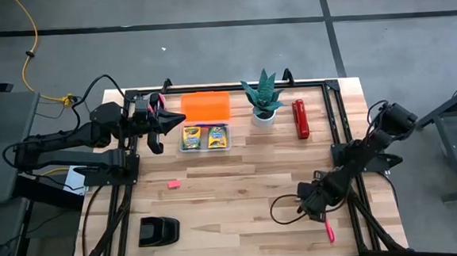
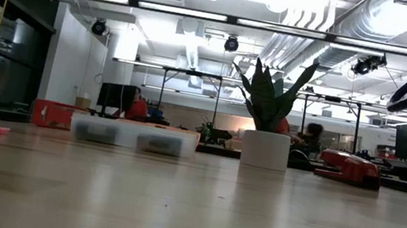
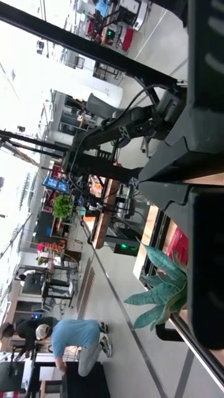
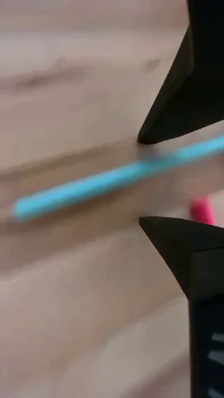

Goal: Pack school essentials
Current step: Put the light blue pencil into the orange supply box

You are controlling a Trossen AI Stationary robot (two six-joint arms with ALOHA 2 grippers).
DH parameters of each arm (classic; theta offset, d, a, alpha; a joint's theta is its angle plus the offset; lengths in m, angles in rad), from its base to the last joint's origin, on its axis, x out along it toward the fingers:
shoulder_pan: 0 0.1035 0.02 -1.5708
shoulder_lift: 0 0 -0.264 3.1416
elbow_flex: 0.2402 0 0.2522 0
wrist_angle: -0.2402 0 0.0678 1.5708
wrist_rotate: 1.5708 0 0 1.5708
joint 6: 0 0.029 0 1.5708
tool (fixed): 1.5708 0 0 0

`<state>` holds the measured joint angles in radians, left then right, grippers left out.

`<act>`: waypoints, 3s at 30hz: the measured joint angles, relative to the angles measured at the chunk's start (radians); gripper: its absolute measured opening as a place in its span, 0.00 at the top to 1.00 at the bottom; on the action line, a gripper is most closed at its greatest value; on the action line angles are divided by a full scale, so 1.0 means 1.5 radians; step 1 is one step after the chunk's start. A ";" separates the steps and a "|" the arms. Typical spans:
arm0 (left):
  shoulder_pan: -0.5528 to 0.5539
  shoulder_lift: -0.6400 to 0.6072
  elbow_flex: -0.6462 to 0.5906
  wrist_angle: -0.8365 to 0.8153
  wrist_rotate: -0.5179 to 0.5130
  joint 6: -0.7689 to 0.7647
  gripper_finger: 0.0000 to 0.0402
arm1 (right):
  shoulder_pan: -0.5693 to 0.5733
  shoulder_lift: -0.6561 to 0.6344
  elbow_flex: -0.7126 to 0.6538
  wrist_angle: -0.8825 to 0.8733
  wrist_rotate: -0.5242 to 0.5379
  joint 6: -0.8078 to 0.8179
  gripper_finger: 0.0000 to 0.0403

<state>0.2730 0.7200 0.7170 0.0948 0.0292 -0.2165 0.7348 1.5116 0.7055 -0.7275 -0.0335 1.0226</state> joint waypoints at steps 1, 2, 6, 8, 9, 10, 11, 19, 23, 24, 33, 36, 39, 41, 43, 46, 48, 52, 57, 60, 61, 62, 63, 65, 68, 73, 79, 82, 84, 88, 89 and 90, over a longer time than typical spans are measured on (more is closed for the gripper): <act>0.000 0.000 0.000 0.000 0.000 0.000 1.00 | 0.003 0.000 0.000 -0.018 0.002 0.004 0.51; 0.000 0.000 0.000 0.000 0.000 0.000 1.00 | 0.005 0.000 -0.002 -0.030 0.003 0.007 0.52; 0.000 0.000 0.000 0.000 0.000 0.000 1.00 | 0.008 0.000 -0.004 -0.056 0.000 0.022 0.63; 0.000 0.000 0.000 0.000 0.000 0.000 1.00 | 0.008 0.000 -0.004 -0.059 -0.001 0.024 0.71; 0.000 0.000 0.000 0.000 0.000 0.000 1.00 | 0.008 0.000 -0.004 -0.059 -0.001 0.024 0.75; 0.000 0.000 0.000 0.000 0.000 0.000 1.00 | 0.008 0.000 -0.004 -0.058 -0.002 0.024 0.79; 0.000 0.000 0.000 0.000 0.000 0.000 1.00 | 0.008 0.001 -0.005 -0.058 -0.002 0.024 0.83; 0.000 0.000 0.000 0.000 0.000 0.000 1.00 | 0.008 0.000 -0.005 -0.058 -0.001 0.029 0.97; 0.000 0.000 0.000 0.000 0.000 0.000 1.00 | 0.008 -0.018 -0.008 -0.054 0.006 0.037 0.99; 0.000 0.000 0.000 0.000 0.000 0.000 1.00 | 0.007 -0.026 -0.009 -0.056 0.022 0.039 0.99; 0.000 0.000 0.000 0.001 0.000 -0.005 1.00 | -0.086 -0.148 -0.009 0.032 0.166 -0.037 1.00; 0.000 0.000 0.000 0.003 0.001 -0.005 1.00 | -0.147 -0.162 -0.009 0.157 0.180 -0.138 1.00; 0.000 0.000 0.000 0.005 0.005 -0.005 1.00 | -0.207 -0.160 -0.010 0.308 0.179 -0.233 1.00; 0.000 0.000 0.000 0.002 0.008 -0.005 1.00 | -0.245 -0.153 -0.021 0.426 0.178 -0.286 1.00; 0.000 0.000 0.000 -0.001 0.009 0.003 1.00 | -0.283 -0.143 -0.024 0.515 0.177 -0.332 1.00; 0.000 0.000 0.000 -0.010 0.007 0.027 1.00 | -0.338 -0.134 -0.024 0.635 0.145 -0.401 1.00; 0.000 0.000 0.000 -0.020 0.006 0.035 1.00 | -0.372 -0.134 -0.019 0.690 0.126 -0.432 1.00; 0.001 0.000 0.000 -0.028 0.003 0.035 1.00 | -0.425 -0.140 0.015 0.735 0.087 -0.492 1.00; 0.001 0.000 0.000 -0.046 0.003 0.025 1.00 | -0.466 -0.140 0.081 0.736 0.017 -0.546 1.00; 0.001 0.000 0.000 -0.051 0.028 0.024 1.00 | -0.481 -0.140 0.119 0.737 -0.010 -0.581 1.00; 0.001 0.000 0.000 -0.051 0.038 0.020 1.00 | -0.485 -0.140 0.132 0.736 -0.016 -0.593 1.00; 0.001 0.000 0.000 -0.051 0.041 0.014 1.00 | -0.489 -0.140 0.144 0.737 -0.020 -0.600 1.00; 0.001 0.000 0.000 -0.051 0.043 0.006 1.00 | -0.492 -0.140 0.154 0.738 -0.021 -0.607 1.00; 0.000 0.000 0.000 -0.051 0.043 -0.007 1.00 | -0.499 -0.140 0.168 0.736 -0.025 -0.613 1.00; 0.000 0.000 0.000 -0.051 0.042 -0.011 1.00 | -0.509 -0.140 0.178 0.735 -0.040 -0.612 1.00; 0.000 0.000 0.000 -0.051 0.035 -0.013 1.00 | -0.512 -0.140 0.179 0.721 -0.049 -0.606 1.00; 0.000 0.023 0.000 -0.036 0.033 -0.013 1.00 | -0.512 -0.140 0.179 0.723 -0.048 -0.600 1.00; -0.003 0.056 0.001 -0.002 0.038 -0.018 0.98 | -0.512 -0.131 0.179 0.738 -0.048 -0.599 1.00; -0.006 0.092 0.001 0.023 0.042 -0.029 0.95 | -0.512 -0.119 0.179 0.748 -0.048 -0.594 1.00; -0.018 0.166 0.001 0.071 0.046 -0.059 0.85 | -0.512 -0.092 0.179 0.785 -0.048 -0.590 1.00; -0.021 0.185 0.002 0.078 0.046 -0.067 0.82 | -0.512 -0.084 0.179 0.795 -0.048 -0.584 1.00; -0.025 0.203 0.005 0.080 0.046 -0.075 0.78 | -0.512 -0.077 0.179 0.808 -0.048 -0.578 1.00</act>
<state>0.2353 1.0252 0.7245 0.2146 0.0978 -0.3289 -0.0334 1.3956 0.9737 0.4838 -0.1059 0.1560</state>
